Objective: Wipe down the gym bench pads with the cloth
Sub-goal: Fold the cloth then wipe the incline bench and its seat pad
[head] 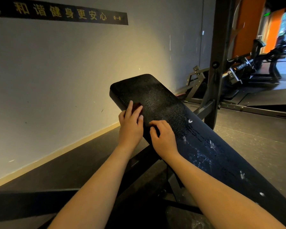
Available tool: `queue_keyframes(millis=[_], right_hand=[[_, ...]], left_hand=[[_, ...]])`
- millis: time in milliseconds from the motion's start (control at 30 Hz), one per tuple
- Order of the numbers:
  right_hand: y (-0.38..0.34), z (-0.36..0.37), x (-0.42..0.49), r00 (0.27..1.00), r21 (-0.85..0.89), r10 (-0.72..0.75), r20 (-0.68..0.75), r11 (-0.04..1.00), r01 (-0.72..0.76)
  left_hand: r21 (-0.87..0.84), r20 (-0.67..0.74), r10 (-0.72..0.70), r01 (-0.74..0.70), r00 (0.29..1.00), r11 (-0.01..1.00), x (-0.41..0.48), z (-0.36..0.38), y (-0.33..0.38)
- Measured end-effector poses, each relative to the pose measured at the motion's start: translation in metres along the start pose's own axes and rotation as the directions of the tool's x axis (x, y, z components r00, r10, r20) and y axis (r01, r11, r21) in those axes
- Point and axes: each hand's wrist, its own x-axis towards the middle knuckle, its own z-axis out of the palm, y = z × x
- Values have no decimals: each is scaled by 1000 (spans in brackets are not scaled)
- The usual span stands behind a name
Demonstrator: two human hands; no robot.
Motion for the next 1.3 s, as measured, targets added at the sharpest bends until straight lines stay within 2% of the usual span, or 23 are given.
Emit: queue_keyframes(millis=[100, 267, 400, 467, 567, 633, 700, 800, 900, 967, 1033, 1167, 1300], right_hand=[[2, -2, 3, 999, 61, 38, -7, 997, -37], [0, -6, 9, 982, 169, 188, 2, 968, -186], [-4, -7, 20, 986, 31, 166, 20, 986, -166], [-7, -5, 28, 988, -42, 156, 14, 987, -155], [-2, 1, 31, 994, -119, 111, 12, 987, -109], [6, 3, 29, 997, -94, 76, 7, 993, -75], [11, 2, 30, 995, 20, 98, -22, 995, -98], [10, -3, 28, 979, 186, 185, -79, 968, -168], [13, -11, 23, 966, 272, 236, -101, 941, -202], [15, -14, 18, 976, 267, 205, -73, 947, -179], [16, -12, 15, 987, 214, 158, -25, 965, -149], [15, -8, 12, 996, 103, 89, -12, 991, -87], [13, -10, 11, 986, 164, 148, -75, 977, -135]], left_hand=[[75, 54, -41, 37, 998, 997, 4, 7, 0], [155, 68, 33, -43, 997, 987, -15, 10, 3], [146, 110, 101, -116, 989, 982, -12, 1, 3], [175, 78, 141, -153, 987, 973, 1, -4, 1], [210, 26, 101, -104, 995, 972, 24, -5, 4], [307, 57, 89, -102, 994, 946, 34, 4, 8], [381, 75, 96, -118, 993, 917, 36, 13, 12], [359, 101, 126, -154, 987, 920, 29, 21, 18], [266, 134, 207, -236, 969, 935, 8, 24, 20], [243, 164, 239, -274, 957, 930, 4, 21, 18], [254, 136, 260, -287, 956, 924, 10, 17, 10], [227, -1, 138, -134, 990, 965, 9, 17, 6], [209, 36, 132, -136, 991, 968, -5, 29, 15]])
